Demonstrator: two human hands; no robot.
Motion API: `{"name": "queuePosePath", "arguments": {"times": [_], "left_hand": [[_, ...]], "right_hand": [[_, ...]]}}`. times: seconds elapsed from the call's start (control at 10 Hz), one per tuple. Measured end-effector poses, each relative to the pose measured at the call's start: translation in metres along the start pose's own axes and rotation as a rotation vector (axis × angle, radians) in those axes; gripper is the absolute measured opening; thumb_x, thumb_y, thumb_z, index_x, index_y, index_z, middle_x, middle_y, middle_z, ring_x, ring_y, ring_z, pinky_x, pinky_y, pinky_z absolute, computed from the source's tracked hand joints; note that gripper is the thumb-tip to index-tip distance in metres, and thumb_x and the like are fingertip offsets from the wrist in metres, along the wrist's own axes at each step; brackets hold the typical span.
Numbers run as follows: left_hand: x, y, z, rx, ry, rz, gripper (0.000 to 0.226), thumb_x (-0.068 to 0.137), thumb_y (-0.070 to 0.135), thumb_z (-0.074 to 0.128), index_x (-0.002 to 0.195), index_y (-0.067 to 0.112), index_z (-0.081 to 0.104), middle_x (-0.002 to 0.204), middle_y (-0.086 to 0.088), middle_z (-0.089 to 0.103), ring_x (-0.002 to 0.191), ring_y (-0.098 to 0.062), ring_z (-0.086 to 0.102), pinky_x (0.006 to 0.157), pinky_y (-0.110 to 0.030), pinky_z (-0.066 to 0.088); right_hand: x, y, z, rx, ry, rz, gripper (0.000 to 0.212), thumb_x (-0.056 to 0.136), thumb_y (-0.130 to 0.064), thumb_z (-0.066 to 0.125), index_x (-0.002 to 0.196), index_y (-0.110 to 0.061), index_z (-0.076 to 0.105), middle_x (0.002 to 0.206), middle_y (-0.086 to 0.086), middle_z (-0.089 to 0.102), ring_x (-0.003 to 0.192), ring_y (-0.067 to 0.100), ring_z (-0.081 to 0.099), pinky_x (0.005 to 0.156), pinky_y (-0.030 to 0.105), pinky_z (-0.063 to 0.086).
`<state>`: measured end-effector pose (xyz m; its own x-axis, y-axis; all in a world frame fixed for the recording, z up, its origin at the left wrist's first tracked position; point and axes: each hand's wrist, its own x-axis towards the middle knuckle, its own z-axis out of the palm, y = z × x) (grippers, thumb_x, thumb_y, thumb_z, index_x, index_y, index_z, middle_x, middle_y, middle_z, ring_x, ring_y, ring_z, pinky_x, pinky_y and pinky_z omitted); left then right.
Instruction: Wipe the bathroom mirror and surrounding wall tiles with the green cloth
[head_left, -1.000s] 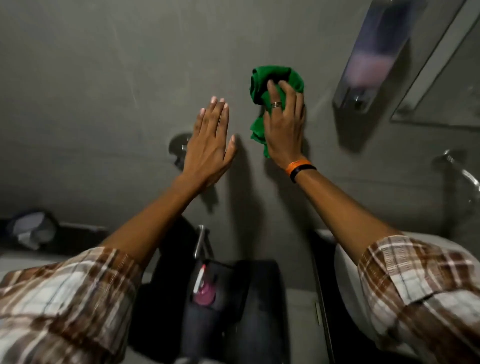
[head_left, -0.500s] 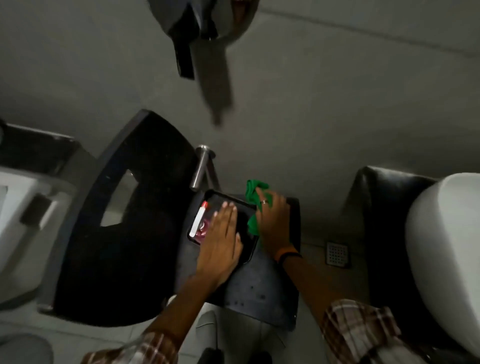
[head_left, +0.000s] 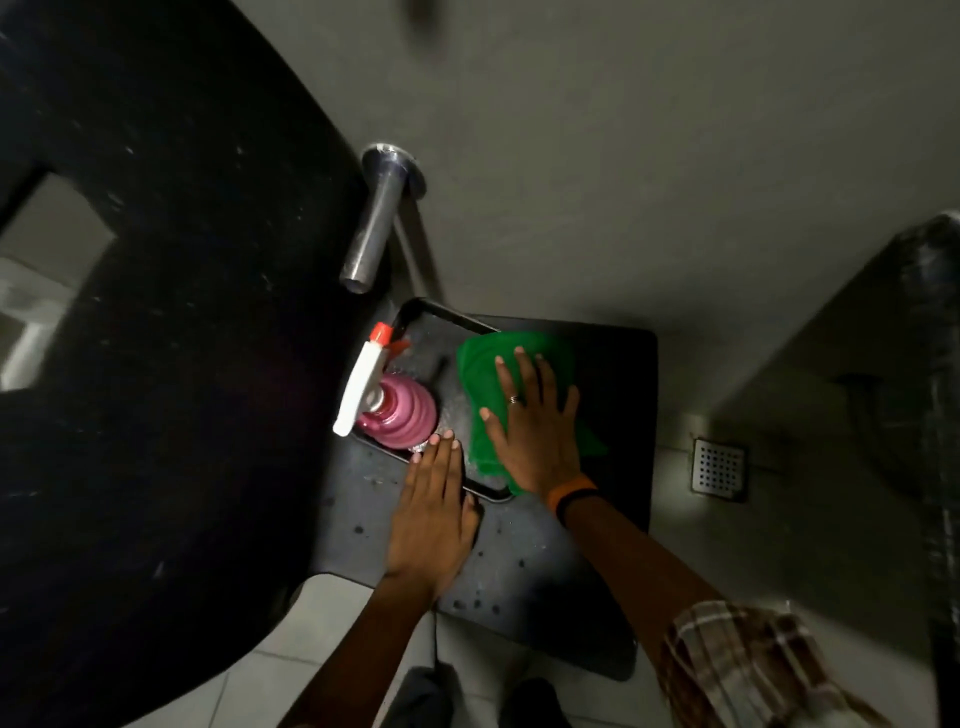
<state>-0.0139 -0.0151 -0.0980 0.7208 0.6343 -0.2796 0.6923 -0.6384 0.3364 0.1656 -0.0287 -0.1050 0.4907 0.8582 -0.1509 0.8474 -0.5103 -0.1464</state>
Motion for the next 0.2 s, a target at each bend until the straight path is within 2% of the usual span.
{"name": "queuePosePath", "arguments": {"times": [0.1, 0.2], "left_hand": [[0.001, 0.015, -0.037, -0.005, 0.026, 0.046, 0.067, 0.099, 0.037, 0.013, 0.159, 0.01, 0.003, 0.168, -0.007, -0.004, 0.157, -0.021, -0.003, 0.127, -0.036, -0.006], [-0.001, 0.038, -0.081, -0.091, 0.097, 0.141, 0.065, 0.099, 0.03, 0.025, 0.158, 0.006, 0.017, 0.168, -0.011, 0.014, 0.156, -0.023, 0.008, 0.126, -0.037, 0.0]], "right_hand": [[-0.01, -0.003, -0.039, 0.052, -0.033, 0.002, 0.07, 0.096, -0.053, 0.044, 0.155, -0.022, 0.024, 0.165, 0.008, 0.02, 0.152, 0.032, 0.018, 0.112, 0.067, 0.029], [-0.023, -0.006, -0.08, 0.105, 0.057, 0.034, 0.064, 0.096, -0.05, 0.041, 0.153, -0.021, 0.033, 0.163, 0.01, 0.026, 0.151, 0.032, 0.023, 0.111, 0.062, 0.034]]}}
